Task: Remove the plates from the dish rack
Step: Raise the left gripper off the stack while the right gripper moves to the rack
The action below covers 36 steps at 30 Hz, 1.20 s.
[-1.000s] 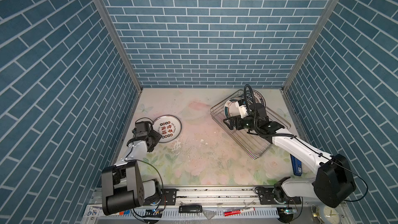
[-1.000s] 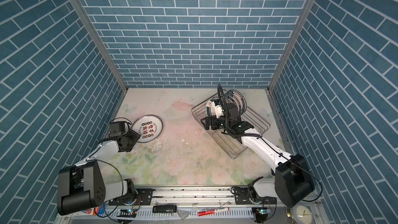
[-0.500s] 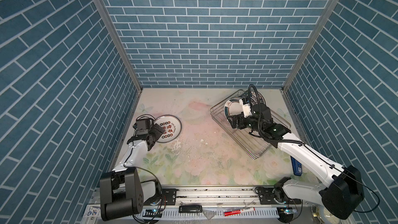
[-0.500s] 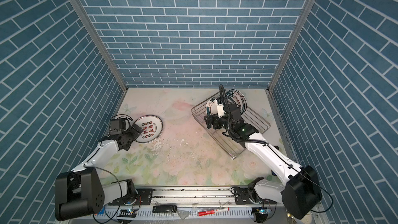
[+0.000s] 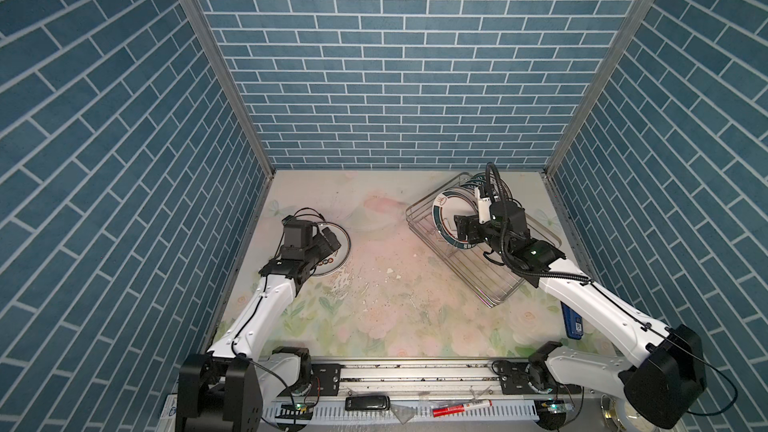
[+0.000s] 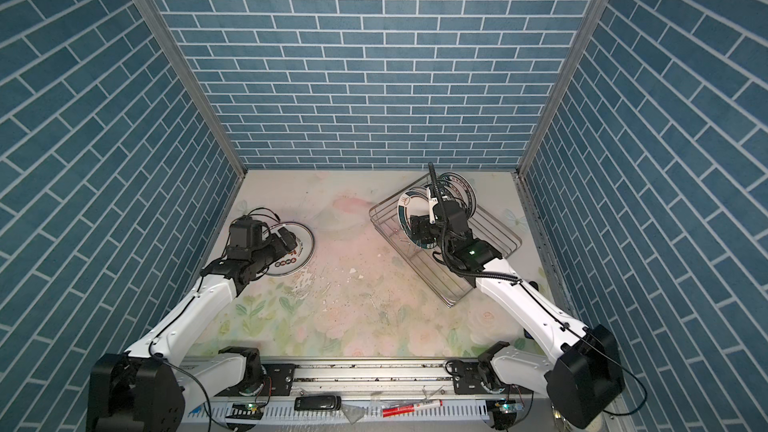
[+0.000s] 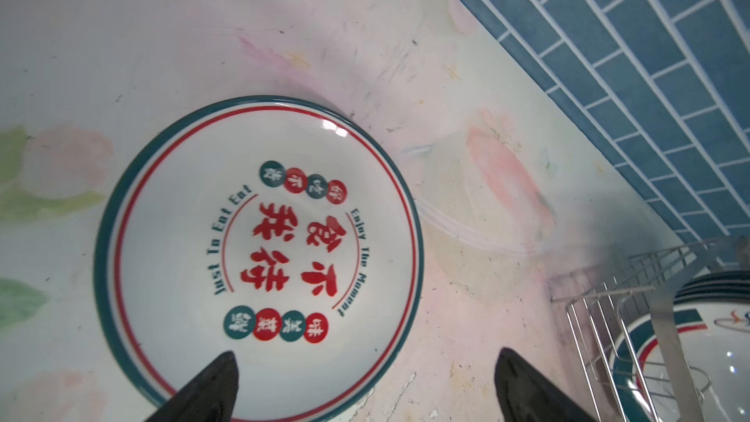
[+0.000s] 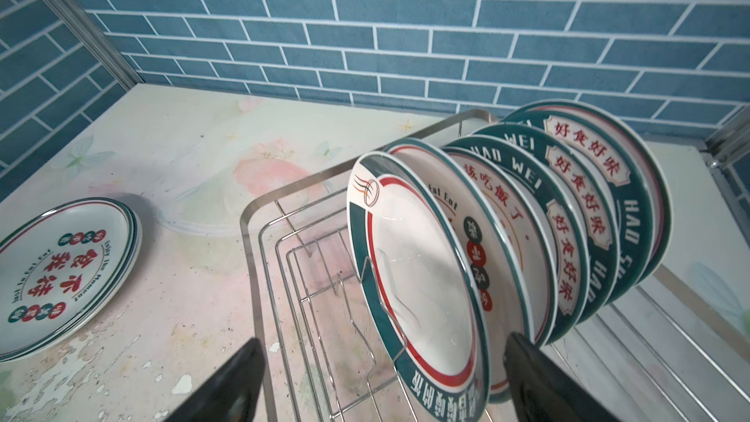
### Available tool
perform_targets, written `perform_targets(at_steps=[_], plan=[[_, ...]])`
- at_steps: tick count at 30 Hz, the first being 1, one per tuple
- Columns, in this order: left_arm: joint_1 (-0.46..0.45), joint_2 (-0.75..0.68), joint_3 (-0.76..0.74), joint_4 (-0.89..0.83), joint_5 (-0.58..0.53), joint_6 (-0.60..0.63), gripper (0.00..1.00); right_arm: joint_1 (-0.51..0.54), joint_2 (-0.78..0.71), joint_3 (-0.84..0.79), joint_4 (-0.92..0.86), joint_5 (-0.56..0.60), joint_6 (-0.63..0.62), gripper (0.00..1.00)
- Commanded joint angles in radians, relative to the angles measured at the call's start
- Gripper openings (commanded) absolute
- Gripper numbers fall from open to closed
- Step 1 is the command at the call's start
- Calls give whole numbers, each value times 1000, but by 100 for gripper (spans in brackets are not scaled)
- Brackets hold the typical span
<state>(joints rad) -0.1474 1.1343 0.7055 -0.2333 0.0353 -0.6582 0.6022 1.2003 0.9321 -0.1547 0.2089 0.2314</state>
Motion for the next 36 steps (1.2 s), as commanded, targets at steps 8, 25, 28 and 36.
perform_targets(at_steps=[8,25,28,36], plan=[[-224,166,143,22,-51,134,99,-3,41,37,-60,23,-15,73],[-248,151,166,-9,-37,137,99,-52,111,59,-71,-43,10,66],[-247,142,163,-8,-37,139,99,-56,98,61,-78,-52,9,66],[-247,143,163,-13,-38,137,99,-75,106,73,-92,-116,22,66]])
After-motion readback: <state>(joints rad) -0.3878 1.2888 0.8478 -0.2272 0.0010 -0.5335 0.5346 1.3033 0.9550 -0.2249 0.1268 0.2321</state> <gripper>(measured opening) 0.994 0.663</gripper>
